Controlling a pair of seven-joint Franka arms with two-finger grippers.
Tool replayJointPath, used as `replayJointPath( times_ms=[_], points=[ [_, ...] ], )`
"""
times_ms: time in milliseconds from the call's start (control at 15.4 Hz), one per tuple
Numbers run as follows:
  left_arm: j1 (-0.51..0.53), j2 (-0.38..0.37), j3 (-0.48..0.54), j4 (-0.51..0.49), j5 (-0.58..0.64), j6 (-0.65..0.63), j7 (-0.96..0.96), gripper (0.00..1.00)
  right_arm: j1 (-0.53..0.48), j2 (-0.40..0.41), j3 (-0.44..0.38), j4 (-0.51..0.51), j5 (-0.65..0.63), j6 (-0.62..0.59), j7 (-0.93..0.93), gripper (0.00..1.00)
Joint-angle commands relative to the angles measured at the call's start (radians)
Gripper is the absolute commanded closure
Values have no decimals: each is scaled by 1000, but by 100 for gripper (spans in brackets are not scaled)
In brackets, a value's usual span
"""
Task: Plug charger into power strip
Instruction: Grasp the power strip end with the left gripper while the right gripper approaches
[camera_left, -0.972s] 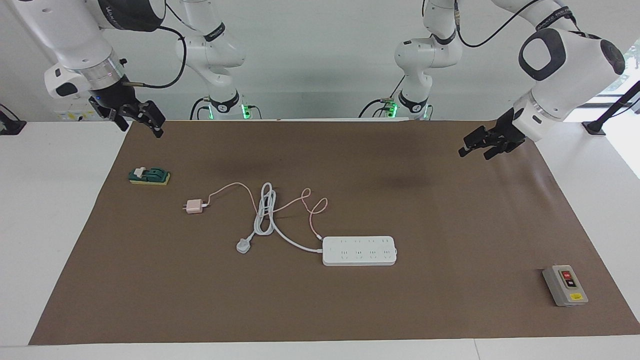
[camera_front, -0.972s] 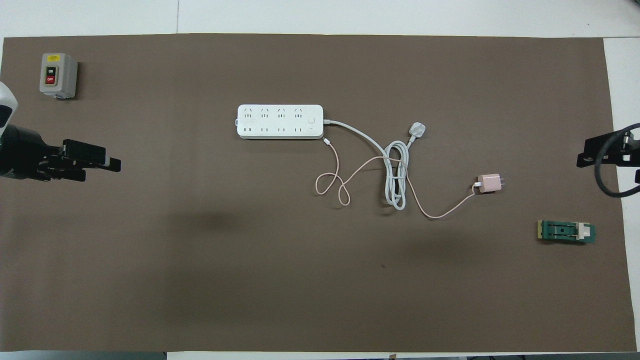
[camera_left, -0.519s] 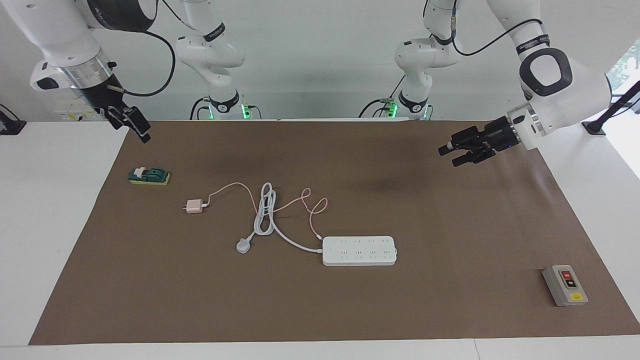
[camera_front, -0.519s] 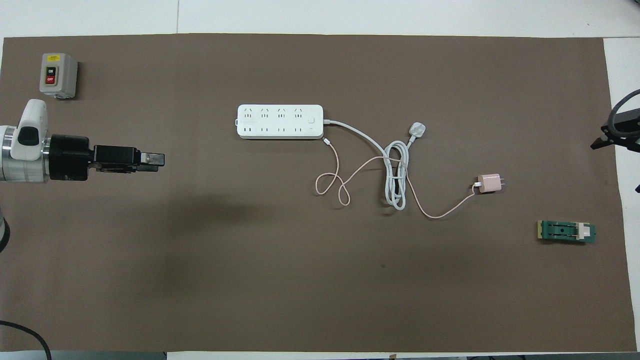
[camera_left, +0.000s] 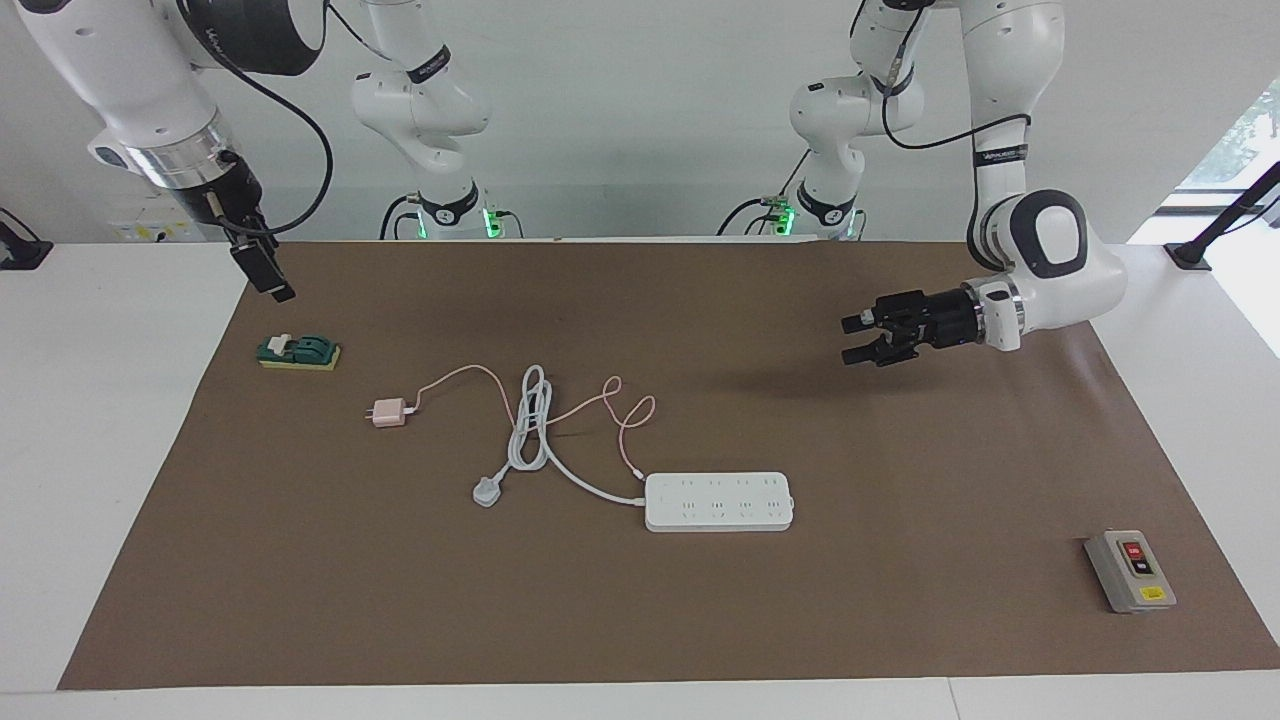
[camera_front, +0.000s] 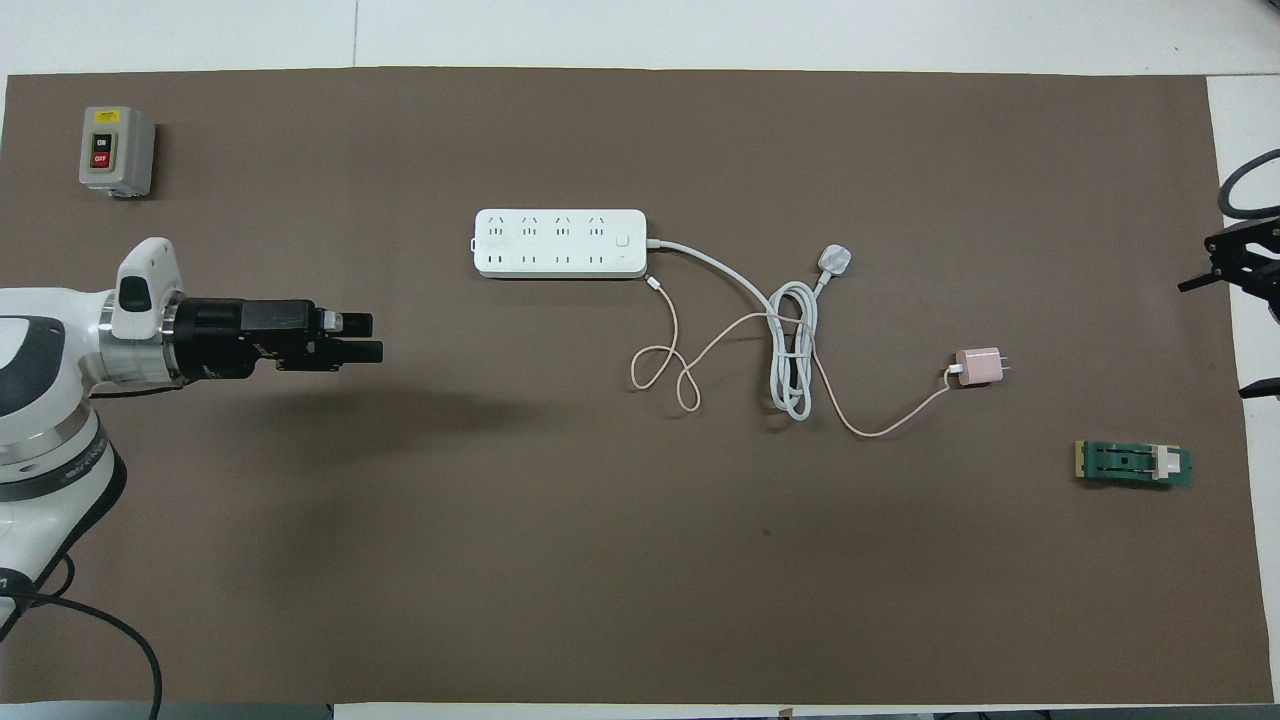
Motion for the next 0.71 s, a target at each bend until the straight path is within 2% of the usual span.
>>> replayJointPath(
  times_ms=[0, 130, 324, 519, 648],
  points=[
    [-1, 78, -8, 23, -66, -70, 59, 0, -7, -30, 7, -38, 13, 28, 44, 0],
    [-4, 126, -7, 37, -128, -154, 109, 0, -18, -30, 5, -39, 13, 27, 121, 0],
    [-13, 183, -7, 48, -195, -210, 114, 0, -16, -30, 5, -36, 36, 39, 184, 0],
    [-45, 187, -5, 53, -208, -190, 114, 0, -10, -30, 5, -38, 47, 54, 176, 0],
    [-67, 193, -5, 56, -208, -95, 114, 0, -13, -30, 5, -41, 52, 68, 184, 0]
  ],
)
